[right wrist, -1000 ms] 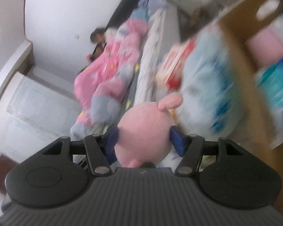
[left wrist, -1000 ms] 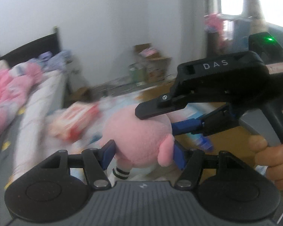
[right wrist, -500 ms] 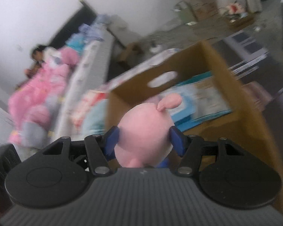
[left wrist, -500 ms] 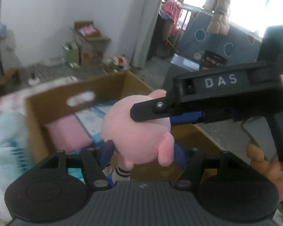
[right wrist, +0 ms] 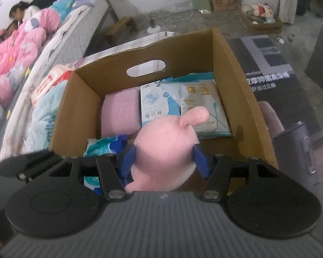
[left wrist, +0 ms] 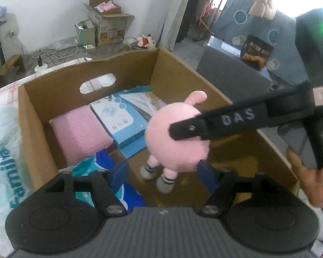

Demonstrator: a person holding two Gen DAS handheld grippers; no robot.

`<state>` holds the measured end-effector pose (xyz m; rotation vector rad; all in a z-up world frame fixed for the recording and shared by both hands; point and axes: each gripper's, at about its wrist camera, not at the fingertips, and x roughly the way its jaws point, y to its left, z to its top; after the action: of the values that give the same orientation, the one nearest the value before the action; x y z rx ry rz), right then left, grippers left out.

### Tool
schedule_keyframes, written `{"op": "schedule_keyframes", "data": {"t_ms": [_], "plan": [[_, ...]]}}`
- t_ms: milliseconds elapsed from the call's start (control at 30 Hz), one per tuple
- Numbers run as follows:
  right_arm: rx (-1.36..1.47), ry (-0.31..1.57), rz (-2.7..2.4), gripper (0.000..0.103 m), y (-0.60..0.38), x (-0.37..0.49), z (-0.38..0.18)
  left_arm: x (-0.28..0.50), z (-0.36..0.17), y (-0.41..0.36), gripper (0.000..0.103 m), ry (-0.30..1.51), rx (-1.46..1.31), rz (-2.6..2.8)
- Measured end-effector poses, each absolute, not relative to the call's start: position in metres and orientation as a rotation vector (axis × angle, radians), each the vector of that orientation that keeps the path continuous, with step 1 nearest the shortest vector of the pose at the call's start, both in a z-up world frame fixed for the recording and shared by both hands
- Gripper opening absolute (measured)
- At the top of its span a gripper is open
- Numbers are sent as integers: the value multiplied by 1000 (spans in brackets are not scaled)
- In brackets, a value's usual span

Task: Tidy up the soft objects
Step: 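Carry the pink plush toy into the cardboard box with the right gripper, then open the right gripper to drop the toy and move back to the bed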

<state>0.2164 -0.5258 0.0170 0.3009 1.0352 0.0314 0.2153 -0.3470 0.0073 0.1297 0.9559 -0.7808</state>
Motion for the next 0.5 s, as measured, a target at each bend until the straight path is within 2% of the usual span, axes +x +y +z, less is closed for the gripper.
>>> {"op": "schedule_keyframes", "data": {"t_ms": [233, 400, 500], "plan": [[100, 1037, -38, 57, -512, 205, 51, 209, 34, -316, 72, 892, 90, -757], [-4, 1057, -45, 55, -482, 215, 24, 201, 48, -287, 72, 823, 122, -669], [-54, 1073, -22, 57, -461, 222, 5, 195, 55, -268, 72, 784, 157, -618]]}}
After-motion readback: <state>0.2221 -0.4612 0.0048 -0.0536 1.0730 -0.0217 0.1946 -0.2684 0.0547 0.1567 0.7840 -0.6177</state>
